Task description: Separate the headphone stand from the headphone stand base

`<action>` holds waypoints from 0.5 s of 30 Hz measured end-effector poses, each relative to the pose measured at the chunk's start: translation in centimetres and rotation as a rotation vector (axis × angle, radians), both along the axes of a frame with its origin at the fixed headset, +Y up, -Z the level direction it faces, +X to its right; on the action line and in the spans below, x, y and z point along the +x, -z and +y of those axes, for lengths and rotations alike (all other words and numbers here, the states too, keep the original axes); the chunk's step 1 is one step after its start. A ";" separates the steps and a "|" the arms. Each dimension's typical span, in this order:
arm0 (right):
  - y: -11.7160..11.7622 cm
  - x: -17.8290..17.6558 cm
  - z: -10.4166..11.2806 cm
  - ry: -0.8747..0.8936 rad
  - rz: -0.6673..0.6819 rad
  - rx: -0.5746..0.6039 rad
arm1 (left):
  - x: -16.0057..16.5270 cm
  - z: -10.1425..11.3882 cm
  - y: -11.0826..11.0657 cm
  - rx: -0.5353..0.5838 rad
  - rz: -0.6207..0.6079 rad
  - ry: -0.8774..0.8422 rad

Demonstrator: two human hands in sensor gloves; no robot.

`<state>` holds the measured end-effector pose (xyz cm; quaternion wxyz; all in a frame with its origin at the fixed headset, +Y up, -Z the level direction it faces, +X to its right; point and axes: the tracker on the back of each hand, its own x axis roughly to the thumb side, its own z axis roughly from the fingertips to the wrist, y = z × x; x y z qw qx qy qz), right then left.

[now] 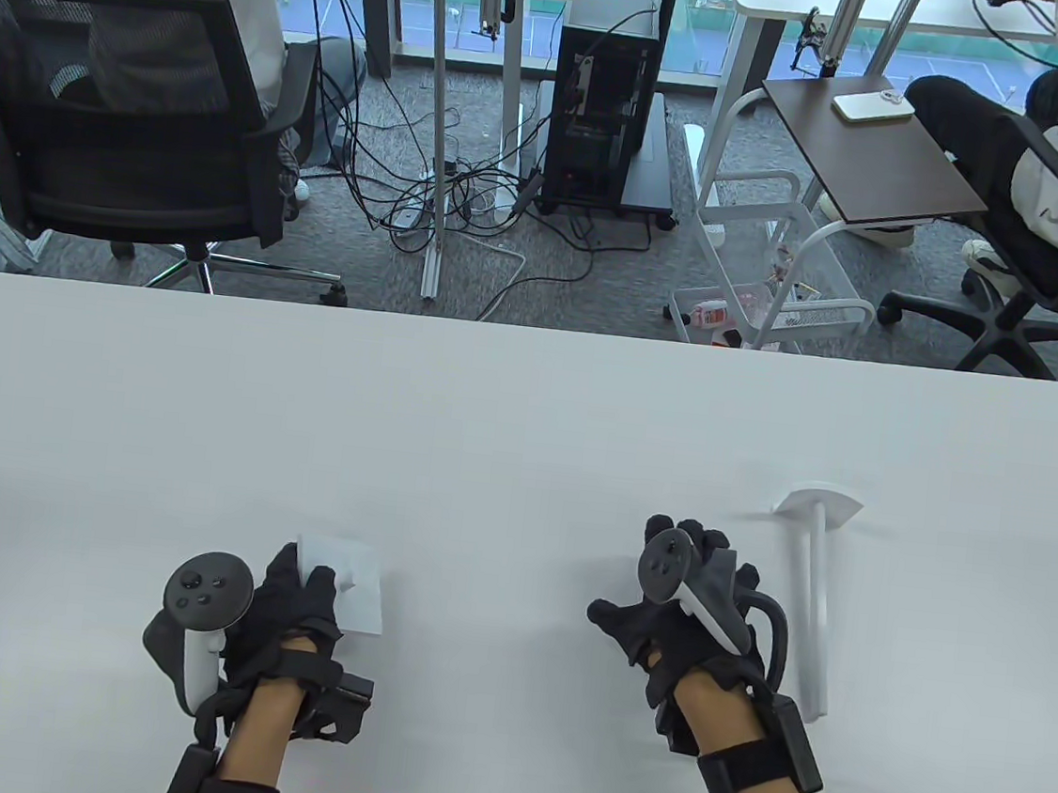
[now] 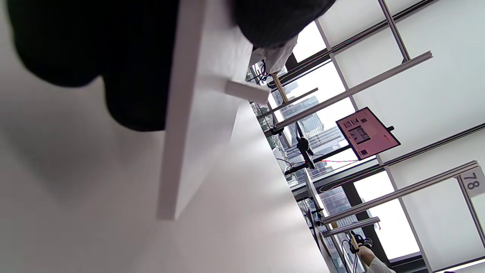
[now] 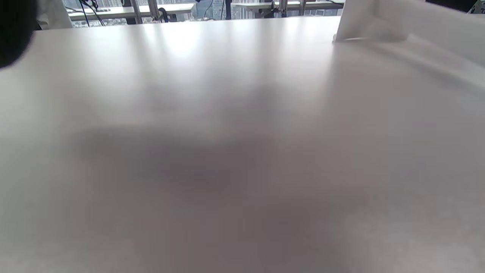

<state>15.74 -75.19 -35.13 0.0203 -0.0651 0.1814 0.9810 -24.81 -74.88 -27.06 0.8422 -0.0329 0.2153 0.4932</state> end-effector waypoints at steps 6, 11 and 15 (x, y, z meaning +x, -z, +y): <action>-0.4 0.9 -0.7 0.023 -0.010 -0.012 | -1.1 -0.1 0.3 -0.030 0.040 0.126; -0.6 1.1 -0.7 0.051 -0.015 -0.012 | -2.5 -0.3 0.6 -0.074 0.085 0.249; -0.6 0.8 -1.0 0.038 -0.008 -0.033 | -4.0 -0.1 0.6 -0.130 0.140 0.385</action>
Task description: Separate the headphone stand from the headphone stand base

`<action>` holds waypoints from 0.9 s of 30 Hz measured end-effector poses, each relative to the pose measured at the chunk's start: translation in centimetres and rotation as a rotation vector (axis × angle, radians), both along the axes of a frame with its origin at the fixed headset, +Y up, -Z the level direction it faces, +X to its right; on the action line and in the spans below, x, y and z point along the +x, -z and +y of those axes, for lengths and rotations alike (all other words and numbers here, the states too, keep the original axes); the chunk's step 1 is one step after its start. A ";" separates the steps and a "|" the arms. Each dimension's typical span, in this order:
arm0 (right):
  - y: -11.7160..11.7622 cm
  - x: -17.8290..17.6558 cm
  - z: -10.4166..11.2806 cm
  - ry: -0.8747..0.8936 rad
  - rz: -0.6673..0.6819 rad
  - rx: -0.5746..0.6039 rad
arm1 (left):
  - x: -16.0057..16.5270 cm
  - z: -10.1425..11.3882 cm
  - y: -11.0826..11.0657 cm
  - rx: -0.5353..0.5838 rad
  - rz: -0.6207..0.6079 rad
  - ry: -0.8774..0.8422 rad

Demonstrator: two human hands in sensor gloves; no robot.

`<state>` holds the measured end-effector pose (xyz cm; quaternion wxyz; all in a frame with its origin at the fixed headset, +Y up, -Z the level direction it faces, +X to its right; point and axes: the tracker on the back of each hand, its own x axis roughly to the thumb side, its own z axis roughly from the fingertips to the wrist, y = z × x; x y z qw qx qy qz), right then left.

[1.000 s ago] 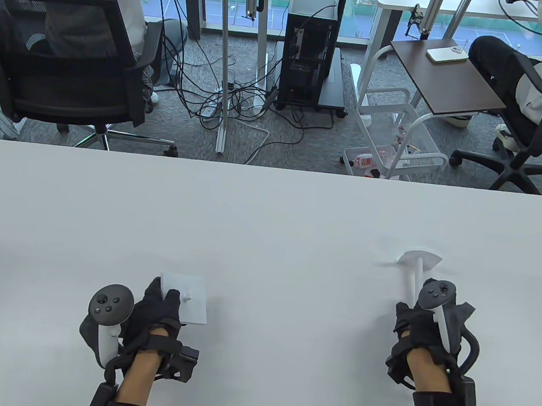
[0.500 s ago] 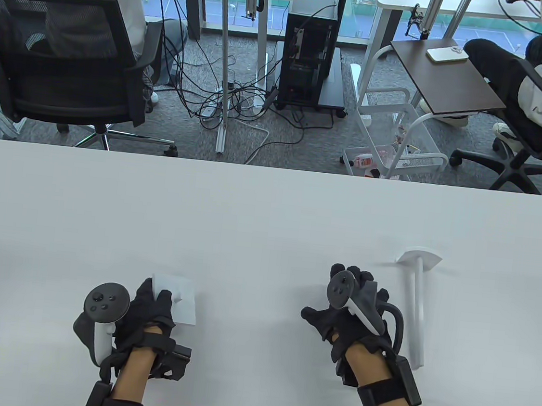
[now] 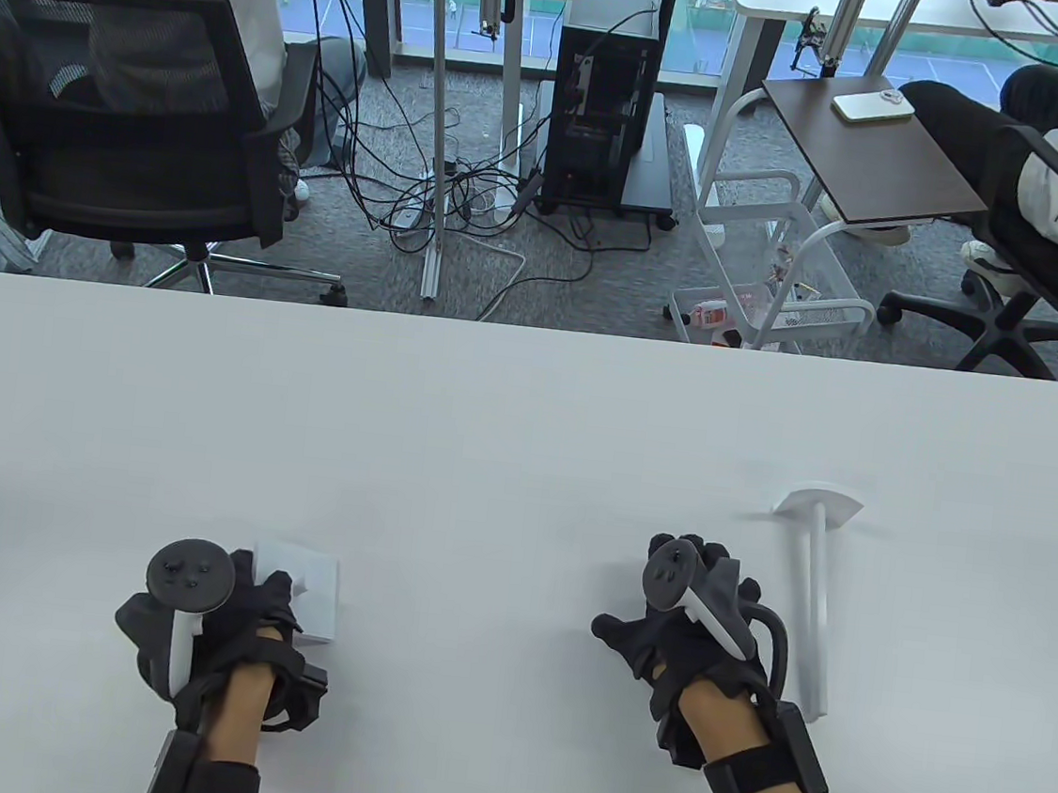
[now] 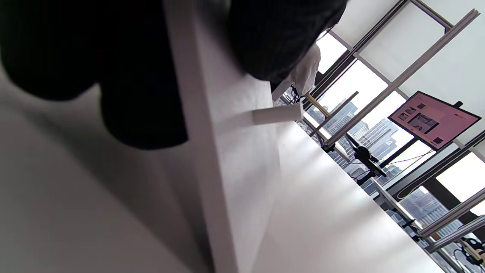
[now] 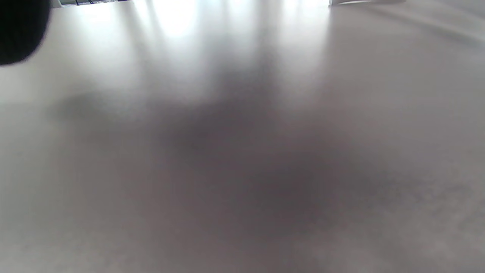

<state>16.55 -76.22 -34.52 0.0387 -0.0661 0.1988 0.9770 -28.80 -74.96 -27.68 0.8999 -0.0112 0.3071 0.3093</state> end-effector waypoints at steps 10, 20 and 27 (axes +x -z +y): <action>-0.5 -0.7 -0.3 -0.002 0.025 -0.002 | -2.0 0.0 0.2 -0.206 0.018 0.417; -0.5 0.0 -0.4 0.024 0.002 -0.011 | -1.9 -1.1 0.5 -0.389 -0.027 0.635; -0.7 0.3 0.1 0.042 -0.002 -0.002 | -2.4 -1.1 0.3 -0.356 -0.013 0.591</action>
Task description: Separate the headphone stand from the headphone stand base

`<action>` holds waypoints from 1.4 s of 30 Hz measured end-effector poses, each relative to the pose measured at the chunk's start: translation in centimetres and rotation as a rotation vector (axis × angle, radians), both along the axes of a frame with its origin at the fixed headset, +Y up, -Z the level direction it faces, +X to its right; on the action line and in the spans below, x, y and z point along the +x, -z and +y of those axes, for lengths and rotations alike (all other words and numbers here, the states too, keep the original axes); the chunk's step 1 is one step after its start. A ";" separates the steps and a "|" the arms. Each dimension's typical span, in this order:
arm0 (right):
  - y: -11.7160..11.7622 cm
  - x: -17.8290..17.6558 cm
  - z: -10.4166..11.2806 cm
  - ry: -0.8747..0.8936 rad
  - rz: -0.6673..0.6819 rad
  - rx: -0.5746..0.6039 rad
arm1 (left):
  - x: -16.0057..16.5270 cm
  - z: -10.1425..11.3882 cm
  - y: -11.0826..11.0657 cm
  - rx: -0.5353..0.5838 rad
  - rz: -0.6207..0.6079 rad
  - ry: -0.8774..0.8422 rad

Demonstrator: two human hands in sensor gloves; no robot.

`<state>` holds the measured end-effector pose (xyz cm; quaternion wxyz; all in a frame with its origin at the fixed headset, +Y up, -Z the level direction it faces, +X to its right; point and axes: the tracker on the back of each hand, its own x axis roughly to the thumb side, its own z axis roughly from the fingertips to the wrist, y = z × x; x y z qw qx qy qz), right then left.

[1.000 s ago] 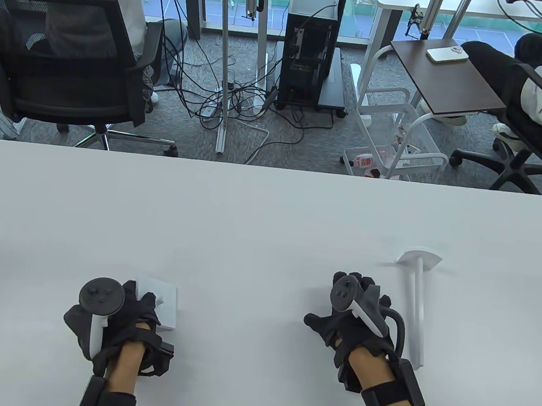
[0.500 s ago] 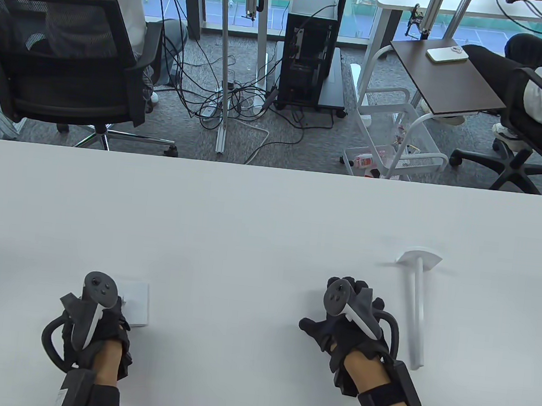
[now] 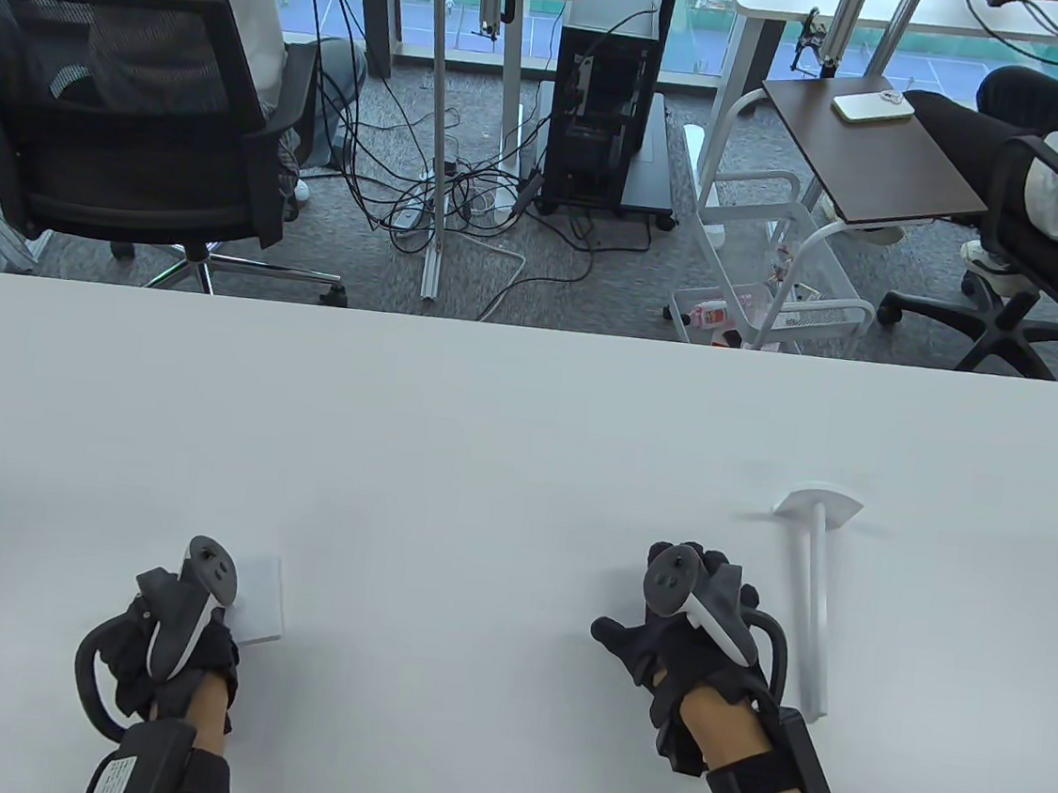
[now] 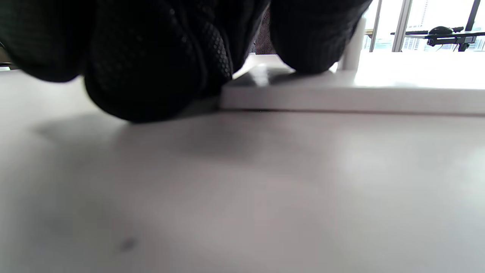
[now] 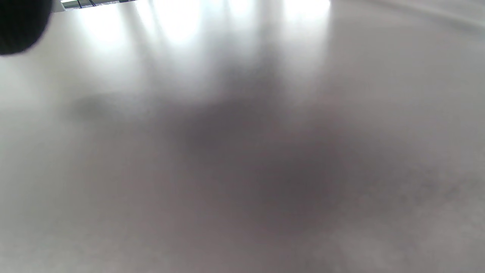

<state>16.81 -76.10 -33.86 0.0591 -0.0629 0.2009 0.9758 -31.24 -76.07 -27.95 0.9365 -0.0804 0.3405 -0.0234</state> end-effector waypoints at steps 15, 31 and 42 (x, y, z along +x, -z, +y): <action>-0.1 1.6 1.1 0.071 -0.042 0.001 | 5.9 6.7 -1.3 0.254 -0.193 0.014; -0.5 1.0 2.0 0.055 -0.026 0.012 | 17.5 7.3 -3.2 0.248 -0.641 -0.165; -0.3 0.9 1.7 0.046 -0.028 0.017 | 19.1 2.4 -1.1 -0.025 -0.736 -0.390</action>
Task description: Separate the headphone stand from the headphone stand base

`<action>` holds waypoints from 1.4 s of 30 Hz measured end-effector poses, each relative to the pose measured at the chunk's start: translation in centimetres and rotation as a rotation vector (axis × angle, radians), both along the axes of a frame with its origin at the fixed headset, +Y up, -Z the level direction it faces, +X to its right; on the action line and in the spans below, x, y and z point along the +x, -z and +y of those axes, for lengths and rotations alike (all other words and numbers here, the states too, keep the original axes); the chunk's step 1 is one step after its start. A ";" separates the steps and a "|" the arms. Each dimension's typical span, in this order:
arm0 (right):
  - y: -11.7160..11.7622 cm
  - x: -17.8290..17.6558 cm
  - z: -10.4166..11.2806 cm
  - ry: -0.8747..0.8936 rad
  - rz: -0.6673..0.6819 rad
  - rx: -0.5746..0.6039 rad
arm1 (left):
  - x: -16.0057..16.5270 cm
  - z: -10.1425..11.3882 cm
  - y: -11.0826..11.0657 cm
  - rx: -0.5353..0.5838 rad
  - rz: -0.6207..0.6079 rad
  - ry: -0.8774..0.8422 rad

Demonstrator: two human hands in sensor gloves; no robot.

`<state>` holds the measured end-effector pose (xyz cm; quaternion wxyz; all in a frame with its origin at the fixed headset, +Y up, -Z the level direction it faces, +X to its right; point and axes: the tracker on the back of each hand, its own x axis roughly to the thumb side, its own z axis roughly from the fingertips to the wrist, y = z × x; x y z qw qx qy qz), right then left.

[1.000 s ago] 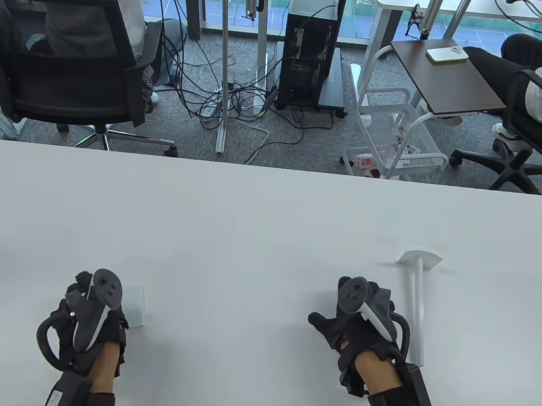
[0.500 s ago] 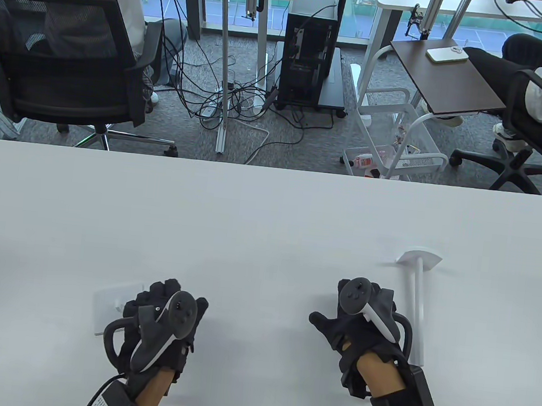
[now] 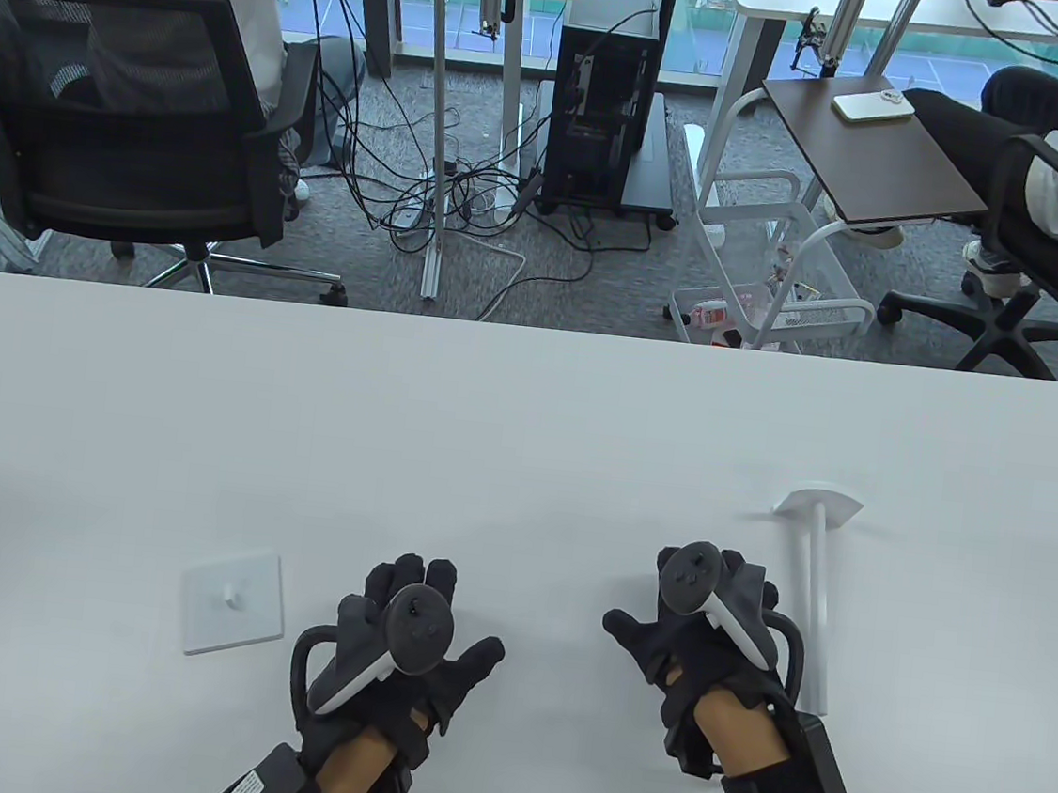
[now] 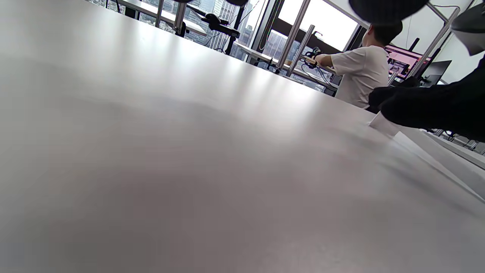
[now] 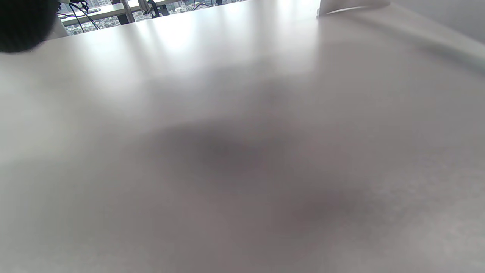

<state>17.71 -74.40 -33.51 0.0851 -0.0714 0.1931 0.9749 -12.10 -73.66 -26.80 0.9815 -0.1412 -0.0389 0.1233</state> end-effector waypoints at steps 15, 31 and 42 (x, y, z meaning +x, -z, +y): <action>0.2 0.8 -0.8 0.000 -0.032 -0.023 | -1.5 -3.1 2.6 -0.114 0.016 0.161; 0.5 2.0 -1.1 0.030 -0.061 -0.028 | -1.4 -3.1 2.8 -0.075 0.034 0.203; 0.4 1.2 -1.6 -0.004 -0.030 -0.054 | -2.6 -3.9 3.0 -0.086 0.063 0.189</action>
